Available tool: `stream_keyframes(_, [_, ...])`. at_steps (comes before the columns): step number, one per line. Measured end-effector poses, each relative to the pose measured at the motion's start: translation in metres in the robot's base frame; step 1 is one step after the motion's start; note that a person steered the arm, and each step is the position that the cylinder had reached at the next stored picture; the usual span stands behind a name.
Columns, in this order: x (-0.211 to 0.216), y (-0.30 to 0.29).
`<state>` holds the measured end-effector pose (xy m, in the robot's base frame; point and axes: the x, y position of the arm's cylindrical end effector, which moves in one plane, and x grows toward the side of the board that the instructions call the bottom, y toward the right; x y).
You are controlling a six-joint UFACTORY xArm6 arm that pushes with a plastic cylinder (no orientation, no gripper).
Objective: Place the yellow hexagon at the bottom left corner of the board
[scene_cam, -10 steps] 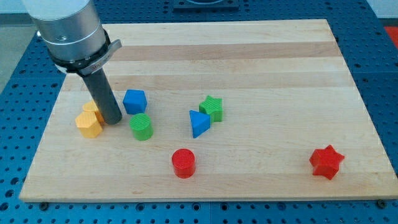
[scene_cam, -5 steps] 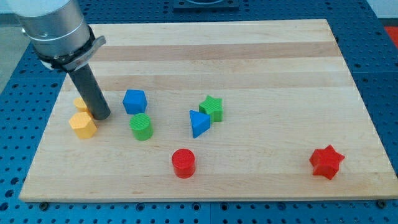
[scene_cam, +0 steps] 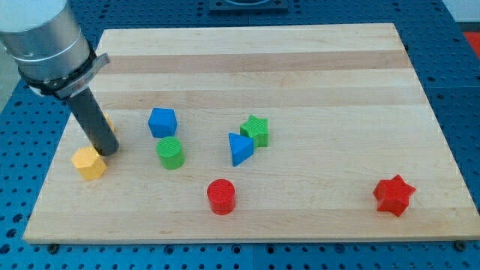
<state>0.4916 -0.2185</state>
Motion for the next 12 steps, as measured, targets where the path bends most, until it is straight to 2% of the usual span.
stream_keyframes(2, [0.009,-0.001])
stream_keyframes(7, [-0.003,-0.04])
stream_keyframes(12, [0.046,-0.041])
